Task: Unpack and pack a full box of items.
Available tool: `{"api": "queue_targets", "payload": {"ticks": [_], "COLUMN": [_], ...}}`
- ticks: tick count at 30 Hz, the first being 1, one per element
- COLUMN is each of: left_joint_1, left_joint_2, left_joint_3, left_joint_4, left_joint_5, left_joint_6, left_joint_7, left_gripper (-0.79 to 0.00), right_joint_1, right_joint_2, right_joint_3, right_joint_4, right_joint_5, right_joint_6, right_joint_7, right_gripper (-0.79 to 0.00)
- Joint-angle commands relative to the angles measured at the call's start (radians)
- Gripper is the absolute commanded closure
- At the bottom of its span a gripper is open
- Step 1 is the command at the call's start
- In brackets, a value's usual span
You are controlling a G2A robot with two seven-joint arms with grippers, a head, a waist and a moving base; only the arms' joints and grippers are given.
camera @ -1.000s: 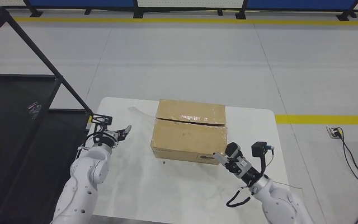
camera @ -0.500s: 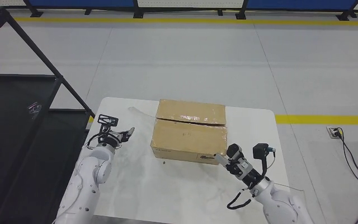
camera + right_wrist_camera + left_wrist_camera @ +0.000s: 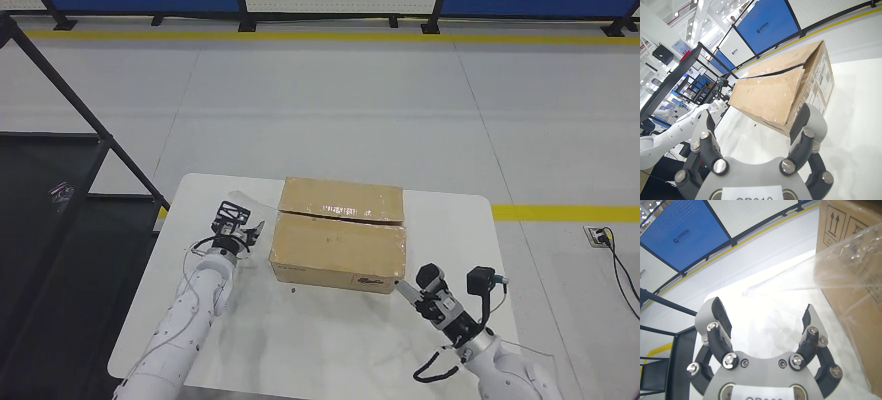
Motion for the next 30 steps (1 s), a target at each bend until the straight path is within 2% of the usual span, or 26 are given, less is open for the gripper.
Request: {"api": "queue_targets", "payload": {"ticks": [1,8,14,21,30], "left_joint_1": [-0.027,-0.099,-0.124,-0.109,-0.032], "left_joint_2": [-0.013,-0.055,-0.07,-0.062,-0.035], "left_joint_3": [0.02,0.056,0.05,0.009,-0.05], "left_joint_4": [0.043,0.157,0.212,0.229,0.149], "left_joint_5": [-0.002,-0.03,-0.056,-0.092,-0.092], "left_joint_6": [0.027,0.126,0.179,0.191,0.222], "left_joint_7": [0.024,0.116,0.2,0.279,0.324], "left_gripper": [-0.785,-0.785,-0.785,-0.785,-0.785], "right_joint_1": [-0.006,-0.017,-0.009,0.001,0.023], "right_joint_2": [0.0,0.001,0.0,0.001,0.001], "right_joint_3": [0.003,0.008,0.003,0.001,-0.009], "right_joint_4": [-0.004,-0.007,-0.005,-0.003,-0.005], "right_joint_5": [0.0,0.0,-0.002,0.0,-0.003], "right_joint_6": [0.001,0.007,0.02,0.026,0.034], "right_joint_7": [-0.006,-0.015,-0.013,-0.006,0.014], "right_gripper": [-0.785,-0.785,-0.785,-0.785,-0.785]}}
